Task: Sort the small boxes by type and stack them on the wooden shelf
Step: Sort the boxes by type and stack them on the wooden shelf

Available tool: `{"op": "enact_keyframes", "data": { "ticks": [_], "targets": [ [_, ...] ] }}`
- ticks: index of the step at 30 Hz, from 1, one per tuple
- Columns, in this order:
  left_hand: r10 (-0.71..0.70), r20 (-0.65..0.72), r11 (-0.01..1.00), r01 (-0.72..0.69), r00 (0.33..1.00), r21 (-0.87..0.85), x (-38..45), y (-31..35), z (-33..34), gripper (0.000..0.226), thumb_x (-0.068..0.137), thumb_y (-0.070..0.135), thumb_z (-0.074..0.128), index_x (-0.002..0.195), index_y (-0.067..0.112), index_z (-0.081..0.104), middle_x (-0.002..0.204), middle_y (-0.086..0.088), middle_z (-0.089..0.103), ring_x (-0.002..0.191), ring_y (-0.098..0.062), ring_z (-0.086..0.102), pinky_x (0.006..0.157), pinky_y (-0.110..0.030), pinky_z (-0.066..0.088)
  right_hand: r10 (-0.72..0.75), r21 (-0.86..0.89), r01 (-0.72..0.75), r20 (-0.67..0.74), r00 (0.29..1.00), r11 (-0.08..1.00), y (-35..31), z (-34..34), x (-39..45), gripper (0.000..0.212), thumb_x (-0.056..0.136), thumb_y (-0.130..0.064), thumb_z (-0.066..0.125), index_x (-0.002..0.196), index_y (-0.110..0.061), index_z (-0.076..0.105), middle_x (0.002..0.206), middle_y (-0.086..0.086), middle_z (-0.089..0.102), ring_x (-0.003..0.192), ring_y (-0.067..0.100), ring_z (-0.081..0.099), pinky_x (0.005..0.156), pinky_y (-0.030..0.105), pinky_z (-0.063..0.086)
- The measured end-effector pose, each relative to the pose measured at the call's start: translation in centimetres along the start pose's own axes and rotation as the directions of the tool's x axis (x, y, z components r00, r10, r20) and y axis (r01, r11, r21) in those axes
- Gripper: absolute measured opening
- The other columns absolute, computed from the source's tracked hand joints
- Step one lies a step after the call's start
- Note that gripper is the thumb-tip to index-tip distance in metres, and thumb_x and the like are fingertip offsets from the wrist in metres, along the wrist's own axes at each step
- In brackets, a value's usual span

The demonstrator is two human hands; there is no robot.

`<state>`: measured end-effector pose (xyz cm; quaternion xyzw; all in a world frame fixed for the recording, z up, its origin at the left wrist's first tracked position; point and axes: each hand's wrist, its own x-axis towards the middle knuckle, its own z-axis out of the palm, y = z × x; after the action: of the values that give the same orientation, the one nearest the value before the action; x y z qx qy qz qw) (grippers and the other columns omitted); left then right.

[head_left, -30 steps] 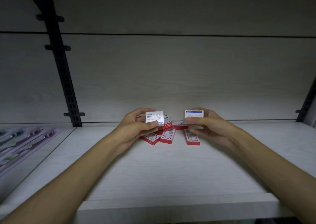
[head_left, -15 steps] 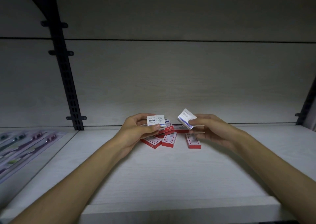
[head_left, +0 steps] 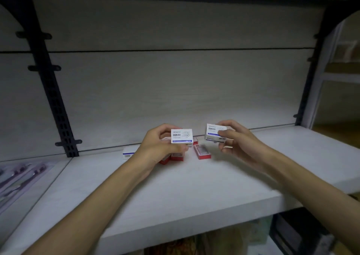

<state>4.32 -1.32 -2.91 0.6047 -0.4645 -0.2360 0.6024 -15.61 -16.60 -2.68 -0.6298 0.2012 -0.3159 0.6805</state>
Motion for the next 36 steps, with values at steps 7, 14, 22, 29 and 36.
{"op": "enact_keyframes", "data": {
  "ticks": [7,14,22,29,36],
  "targets": [
    [0.055,0.135,0.998,-0.055,0.989,0.000,-2.0,3.1,5.8,0.045,0.069,-0.001,0.088,0.106,0.013,0.066,0.096,-0.003,0.075,0.069,-0.014,0.070,0.057,-0.025,0.051,-0.064,-0.007,0.063,-0.085,0.994,0.998,-2.0,-4.1,-8.1,0.023,0.096,-0.007,0.059,0.118,-0.009,0.065,0.099,0.012,0.072,0.067,0.020,0.060,0.064,0.026,0.054],
    [0.152,0.297,0.987,-0.132,0.943,-0.087,-3.8,5.0,17.2,0.049,0.072,0.000,0.085,0.114,0.017,0.065,0.105,-0.003,0.074,0.089,-0.016,0.074,0.071,-0.027,0.059,-0.083,-0.070,0.068,-0.240,0.967,0.995,-3.5,-12.2,-16.0,0.020,0.095,-0.010,0.062,0.114,-0.010,0.070,0.101,0.016,0.073,0.066,0.019,0.061,0.059,0.026,0.053],
    [0.197,0.401,0.980,-0.170,0.895,-0.102,-6.7,7.5,34.4,0.042,0.076,0.015,0.085,0.110,0.028,0.066,0.106,0.015,0.074,0.103,-0.007,0.069,0.078,-0.025,0.059,-0.077,-0.031,0.071,-0.346,0.935,0.997,-6.2,-24.9,-25.3,0.023,0.094,-0.013,0.065,0.116,-0.011,0.069,0.101,0.016,0.073,0.068,0.019,0.061,0.061,0.026,0.055],
    [0.188,0.443,0.974,-0.108,0.877,-0.198,-9.3,8.8,49.4,0.046,0.076,0.007,0.084,0.115,0.021,0.065,0.105,0.008,0.075,0.103,-0.009,0.070,0.080,-0.024,0.058,-0.062,-0.061,0.041,-0.392,0.918,0.997,-7.9,-36.9,-33.0,0.034,0.087,-0.009,0.072,0.119,-0.015,0.067,0.103,0.013,0.074,0.074,0.018,0.065,0.067,0.027,0.057],
    [0.153,0.467,0.970,-0.041,0.871,-0.240,-9.2,9.9,60.6,0.044,0.076,0.003,0.082,0.113,0.018,0.064,0.101,0.007,0.075,0.097,-0.005,0.071,0.073,-0.018,0.056,-0.082,-0.098,0.046,-0.405,0.911,0.994,-8.7,-47.4,-36.4,0.043,0.079,-0.011,0.077,0.120,-0.014,0.067,0.100,0.013,0.073,0.075,0.018,0.063,0.067,0.026,0.054]
  ]
}}
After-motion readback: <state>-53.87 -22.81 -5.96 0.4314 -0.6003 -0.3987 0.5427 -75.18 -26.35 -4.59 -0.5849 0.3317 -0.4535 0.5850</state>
